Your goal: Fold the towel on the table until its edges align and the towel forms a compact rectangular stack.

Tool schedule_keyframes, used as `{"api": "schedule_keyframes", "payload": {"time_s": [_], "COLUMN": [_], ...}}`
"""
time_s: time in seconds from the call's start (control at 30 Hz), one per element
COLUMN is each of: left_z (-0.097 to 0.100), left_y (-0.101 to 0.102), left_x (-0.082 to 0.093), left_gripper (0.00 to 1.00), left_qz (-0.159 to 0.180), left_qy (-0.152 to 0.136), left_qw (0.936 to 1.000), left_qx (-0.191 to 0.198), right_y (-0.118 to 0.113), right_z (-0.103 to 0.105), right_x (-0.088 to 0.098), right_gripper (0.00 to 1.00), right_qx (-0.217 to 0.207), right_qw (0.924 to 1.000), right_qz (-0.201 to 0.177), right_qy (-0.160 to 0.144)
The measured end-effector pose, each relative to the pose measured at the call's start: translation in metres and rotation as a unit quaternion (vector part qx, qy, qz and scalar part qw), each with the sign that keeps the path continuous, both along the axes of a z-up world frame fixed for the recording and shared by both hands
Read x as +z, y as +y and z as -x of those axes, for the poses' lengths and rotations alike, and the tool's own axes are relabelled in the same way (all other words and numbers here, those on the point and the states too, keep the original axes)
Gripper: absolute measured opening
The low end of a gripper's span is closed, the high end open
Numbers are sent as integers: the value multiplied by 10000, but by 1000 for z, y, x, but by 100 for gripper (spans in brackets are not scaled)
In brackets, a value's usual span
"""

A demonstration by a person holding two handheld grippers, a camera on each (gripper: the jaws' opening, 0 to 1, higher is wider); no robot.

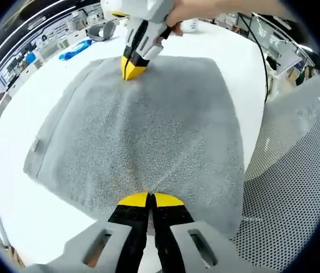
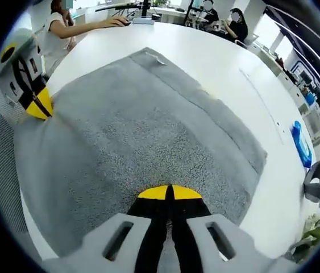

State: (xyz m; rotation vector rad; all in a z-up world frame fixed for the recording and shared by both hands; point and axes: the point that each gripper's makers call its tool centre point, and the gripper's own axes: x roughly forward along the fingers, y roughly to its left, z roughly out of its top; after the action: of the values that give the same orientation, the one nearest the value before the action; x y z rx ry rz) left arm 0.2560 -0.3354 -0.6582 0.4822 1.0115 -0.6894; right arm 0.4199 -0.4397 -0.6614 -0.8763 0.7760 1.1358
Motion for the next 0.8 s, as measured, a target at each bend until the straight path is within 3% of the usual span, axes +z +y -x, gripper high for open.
{"api": "schedule_keyframes", "payload": {"time_s": [0.2,0.27,0.37,0.5,0.53,0.6,0.63,0.8], "left_z": [1,1,2,0,-1,-8,-9,-14], "left_y": [-1,-2,-3,-2,1,12,14,17], "left_x": [0,0,-1,-1,0,2,1,1], "left_gripper": [2,2,2,2,2,2,2,2], "left_qz": [-24,-272,-486,-595,-699,-1311,-1435,-1204], "left_qy": [91,2,-9,-91,-196,-541,-579,-535], "left_qw": [9999,9986,9971,9959,9946,9839,9812,9865], "left_qx": [-113,-454,-582,-675,-746,-1090,-1152,-971], "right_y": [-6,-7,-11,-15,-15,-17,-18,-21], "right_z": [4,6,8,9,10,11,12,14], "right_x": [0,-1,0,0,0,0,0,0], "right_gripper": [0,0,0,0,0,0,0,0], "right_qx": [-62,-23,7,-104,-110,-117,-122,-225], "right_qw": [9999,9999,9999,9999,9999,9999,9999,9997], "right_qz": [-83,-28,90,-22,-27,15,36,-58], "right_qy": [-60,-113,-100,-116,-118,-95,-75,-57]}}
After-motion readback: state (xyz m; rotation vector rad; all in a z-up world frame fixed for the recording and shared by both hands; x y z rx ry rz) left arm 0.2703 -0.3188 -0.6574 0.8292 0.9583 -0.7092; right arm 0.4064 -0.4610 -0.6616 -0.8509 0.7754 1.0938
